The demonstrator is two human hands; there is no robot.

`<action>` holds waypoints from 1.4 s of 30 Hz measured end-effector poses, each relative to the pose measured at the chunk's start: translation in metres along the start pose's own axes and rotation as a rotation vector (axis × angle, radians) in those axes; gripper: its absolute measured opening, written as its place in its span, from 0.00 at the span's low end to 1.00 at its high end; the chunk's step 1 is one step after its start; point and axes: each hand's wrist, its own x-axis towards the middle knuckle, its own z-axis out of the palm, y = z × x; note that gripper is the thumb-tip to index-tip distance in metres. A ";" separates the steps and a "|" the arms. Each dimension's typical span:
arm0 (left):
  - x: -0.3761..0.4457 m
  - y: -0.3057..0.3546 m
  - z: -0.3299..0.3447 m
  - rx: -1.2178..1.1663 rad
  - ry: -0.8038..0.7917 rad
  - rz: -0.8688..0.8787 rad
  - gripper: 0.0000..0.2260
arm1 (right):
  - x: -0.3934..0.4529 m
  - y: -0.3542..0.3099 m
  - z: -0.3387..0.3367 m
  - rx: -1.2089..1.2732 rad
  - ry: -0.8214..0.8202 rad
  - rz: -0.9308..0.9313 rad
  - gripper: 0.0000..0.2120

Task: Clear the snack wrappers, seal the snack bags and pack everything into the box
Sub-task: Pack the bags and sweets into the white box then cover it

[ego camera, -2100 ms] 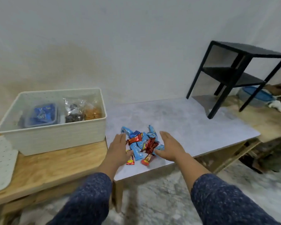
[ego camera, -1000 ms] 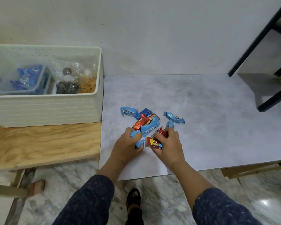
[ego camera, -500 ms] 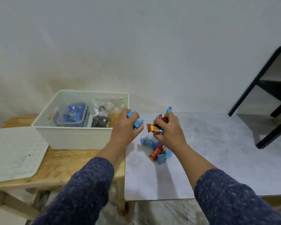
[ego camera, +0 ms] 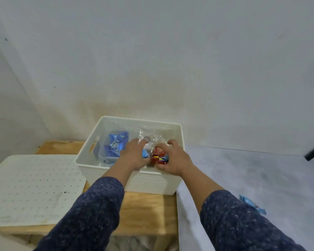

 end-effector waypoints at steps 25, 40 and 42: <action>-0.022 0.180 0.086 -0.083 0.011 0.332 0.36 | -0.124 0.203 -0.054 -0.051 -0.058 0.253 0.44; -0.030 0.210 0.258 0.217 -0.222 0.119 0.52 | -0.172 0.320 0.057 0.019 -0.297 -0.010 0.59; -0.024 0.206 0.261 0.233 -0.215 0.125 0.51 | -0.158 0.315 0.071 0.016 -0.249 -0.079 0.58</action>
